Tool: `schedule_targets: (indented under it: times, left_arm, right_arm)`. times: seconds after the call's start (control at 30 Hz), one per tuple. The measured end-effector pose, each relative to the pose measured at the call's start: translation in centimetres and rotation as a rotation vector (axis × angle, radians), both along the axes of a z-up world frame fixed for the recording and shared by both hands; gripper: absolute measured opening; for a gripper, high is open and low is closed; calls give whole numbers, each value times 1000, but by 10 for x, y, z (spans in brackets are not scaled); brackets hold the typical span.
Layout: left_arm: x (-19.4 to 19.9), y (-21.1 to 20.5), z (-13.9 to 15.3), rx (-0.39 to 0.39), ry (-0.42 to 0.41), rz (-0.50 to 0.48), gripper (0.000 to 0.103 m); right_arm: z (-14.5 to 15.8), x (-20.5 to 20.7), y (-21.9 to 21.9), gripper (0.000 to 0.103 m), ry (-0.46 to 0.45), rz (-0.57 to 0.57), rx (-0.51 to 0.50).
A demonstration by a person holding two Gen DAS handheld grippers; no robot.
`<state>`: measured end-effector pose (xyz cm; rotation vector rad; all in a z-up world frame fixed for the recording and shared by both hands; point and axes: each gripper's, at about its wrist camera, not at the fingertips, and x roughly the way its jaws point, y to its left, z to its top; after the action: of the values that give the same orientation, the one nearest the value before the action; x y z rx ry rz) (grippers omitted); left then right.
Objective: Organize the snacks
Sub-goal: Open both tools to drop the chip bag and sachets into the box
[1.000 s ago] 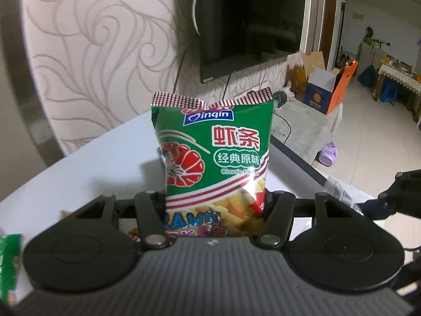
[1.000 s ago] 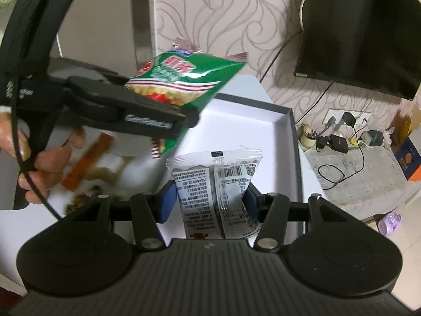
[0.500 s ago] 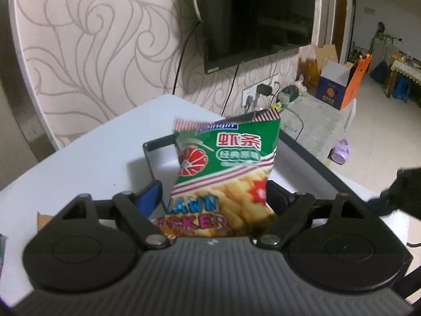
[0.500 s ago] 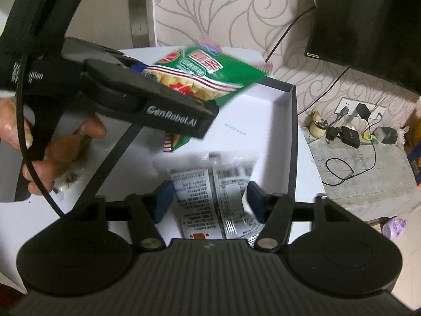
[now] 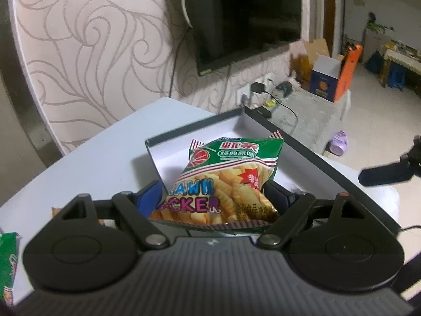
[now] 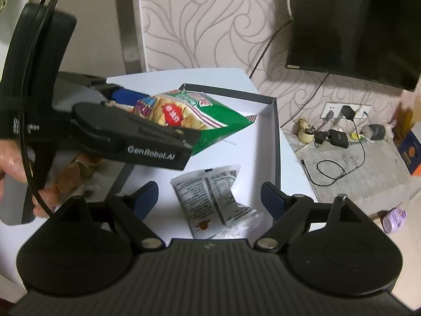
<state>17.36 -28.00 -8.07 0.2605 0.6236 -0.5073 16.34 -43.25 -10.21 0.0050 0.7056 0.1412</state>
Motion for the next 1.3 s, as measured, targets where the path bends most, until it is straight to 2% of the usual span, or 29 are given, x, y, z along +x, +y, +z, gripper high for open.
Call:
schedule_targets:
  times: [0.07, 0.2, 0.23, 0.33, 0.4, 0.47, 0.53, 0.67, 0.73, 0.9, 1.03, 1.1, 1.2, 1.3]
  left_arm:
    - [-5, 5, -1, -25, 34, -42, 86]
    - [-9, 10, 4, -65, 40, -43, 86]
    - [-8, 10, 6, -64, 33, -33, 86]
    - [-2, 5, 14, 1, 22, 17, 86]
    - [-1, 5, 18, -1, -28, 65, 86]
    - [-5, 12, 26, -76, -100, 120, 86]
    - [-4, 18, 31, -156, -97, 79, 86]
    - [-9, 21, 43, -197, -127, 21, 86]
    - [-18, 31, 45, -242, -162, 5, 86]
    - [-56, 71, 41, -374, -302, 69, 86]
    - [-68, 104, 39, -305, -234, 94, 86]
    - [-81, 129, 33, -236, -244, 151, 86]
    - [-100, 161, 24, -132, -312, 217, 87]
    - [-113, 190, 14, -98, -272, 258, 89]
  right_arm:
    - [2, -4, 2, 88, -2, -18, 0]
    - [8, -19, 7, 88, -7, -60, 32]
    - [9, -22, 7, 88, -10, -69, 45]
    - [11, -34, 9, 88, -13, -78, 64]
    - [10, -40, 10, 88, -16, -83, 66]
    - [11, -45, 8, 88, -20, -86, 76]
    - [13, -48, 7, 88, -28, -86, 69]
    - [18, -47, 2, 89, -42, -100, 63]
    - [21, -45, -1, 89, -53, -103, 61]
    - [27, -38, 4, 91, -82, -86, 76]
    - [28, -27, 25, 91, -78, -41, 86]
    - [29, -23, 39, 91, -81, -5, 96]
    - [32, -23, 65, 91, -118, 86, 126]
    - [30, -24, 92, 91, -139, 182, 162]
